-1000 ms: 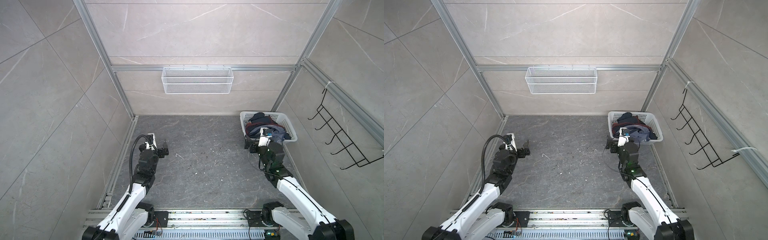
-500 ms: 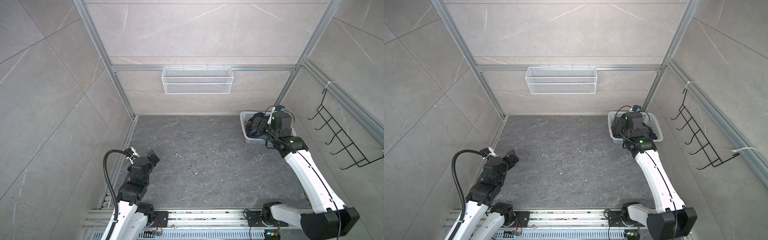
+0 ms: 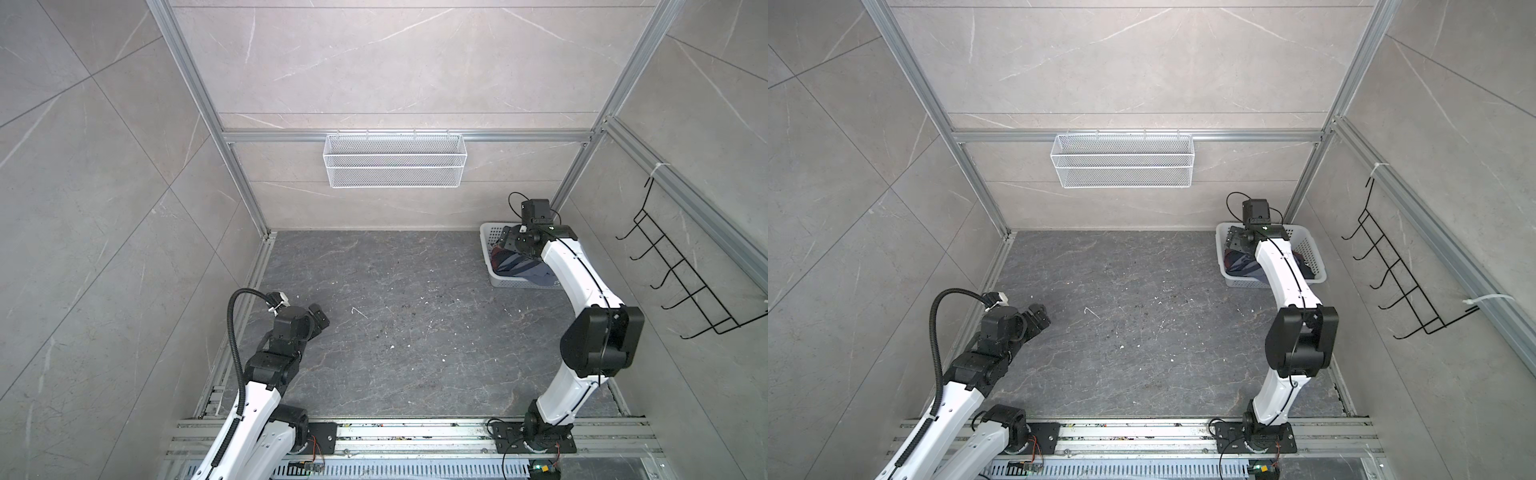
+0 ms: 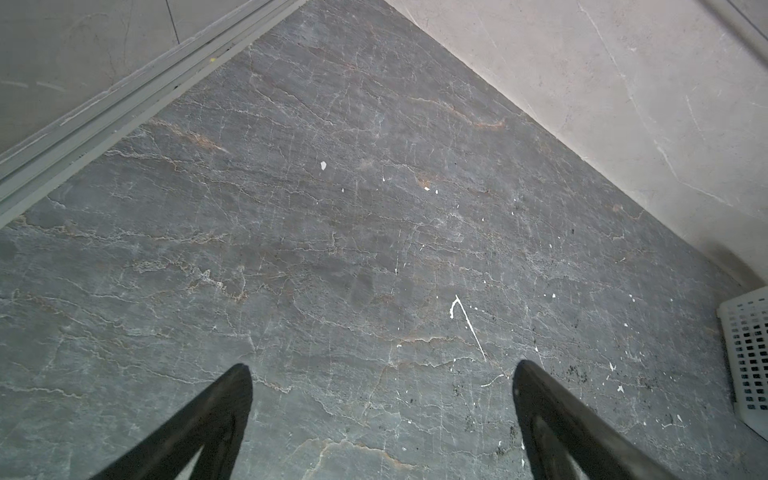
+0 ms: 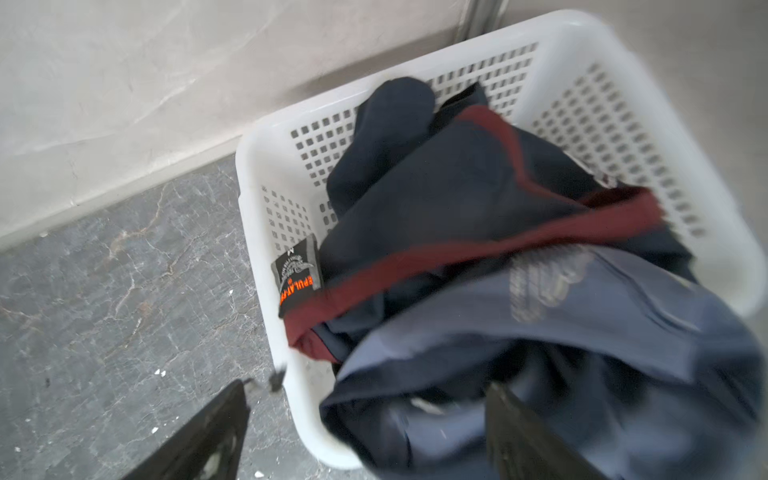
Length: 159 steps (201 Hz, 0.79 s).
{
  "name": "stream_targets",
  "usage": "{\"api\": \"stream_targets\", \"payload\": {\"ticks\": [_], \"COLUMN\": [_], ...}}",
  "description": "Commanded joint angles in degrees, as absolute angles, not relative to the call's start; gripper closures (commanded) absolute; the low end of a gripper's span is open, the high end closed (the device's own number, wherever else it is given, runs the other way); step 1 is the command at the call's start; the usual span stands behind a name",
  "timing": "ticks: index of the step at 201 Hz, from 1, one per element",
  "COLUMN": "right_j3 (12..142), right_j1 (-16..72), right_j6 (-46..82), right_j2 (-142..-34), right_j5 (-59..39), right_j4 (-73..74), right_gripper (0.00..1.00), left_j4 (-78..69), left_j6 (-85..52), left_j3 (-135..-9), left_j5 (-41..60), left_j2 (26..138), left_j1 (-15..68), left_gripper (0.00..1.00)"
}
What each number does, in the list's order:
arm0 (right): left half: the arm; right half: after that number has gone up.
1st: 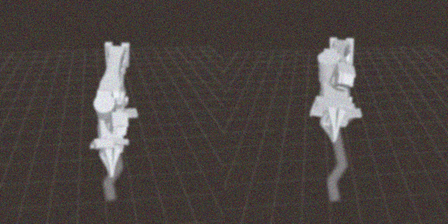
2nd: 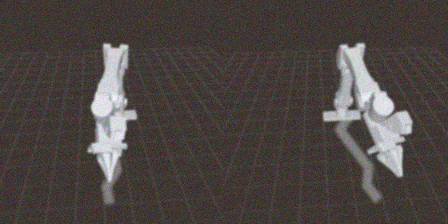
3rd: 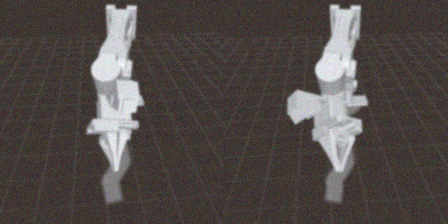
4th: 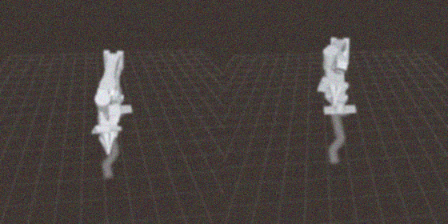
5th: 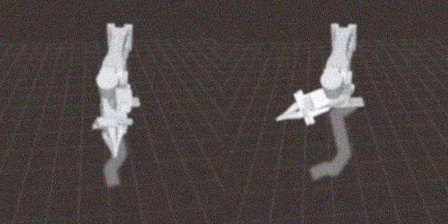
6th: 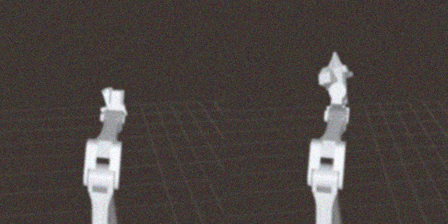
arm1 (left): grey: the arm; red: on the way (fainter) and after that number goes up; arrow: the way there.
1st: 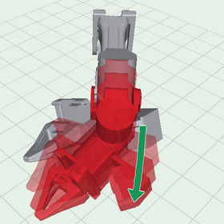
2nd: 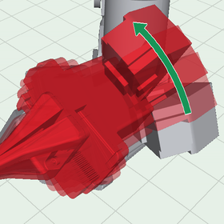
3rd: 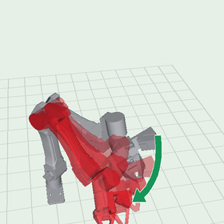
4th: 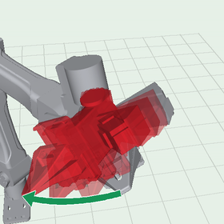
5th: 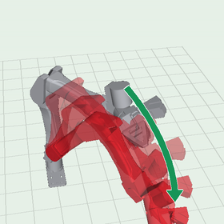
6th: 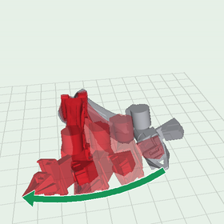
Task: Fold and stack the tank tops
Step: 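Reach the right gripper into the white basket and grasp the navy tank top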
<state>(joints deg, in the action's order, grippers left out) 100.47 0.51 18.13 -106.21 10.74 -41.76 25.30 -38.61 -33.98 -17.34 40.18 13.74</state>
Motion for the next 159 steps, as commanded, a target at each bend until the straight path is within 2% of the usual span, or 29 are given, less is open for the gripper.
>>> {"api": "stream_targets", "payload": {"ticks": [1,77,115,159], "right_j3": [105.2,115.0,122.1,123.4], "right_j1": [0.8,2.2,2.2,2.1], "right_j6": [16.9,19.7,22.3,25.9], "right_j2": [-110.7,-121.7,-127.1,-128.4], "right_j5": [7.6,6.5,10.6,15.9], "right_j4": [-44.6,-46.9,-52.6,-54.6], "right_gripper": [0.15,0.2,0.24,0.25], "left_j4": [25.3,26.0,26.4,26.3], "left_j6": [-38.0,-39.3,-39.1,-39.0], "left_j3": [-36.7,-36.4,-36.6,-36.0], "left_j5": [-16.2,-16.3,-16.8,-17.3], "left_j2": [40.2,41.1,41.5,41.6], "left_j1": [13.7,13.7,13.8,13.7], "left_gripper": [0.0,0.0,0.0,0.0]}}
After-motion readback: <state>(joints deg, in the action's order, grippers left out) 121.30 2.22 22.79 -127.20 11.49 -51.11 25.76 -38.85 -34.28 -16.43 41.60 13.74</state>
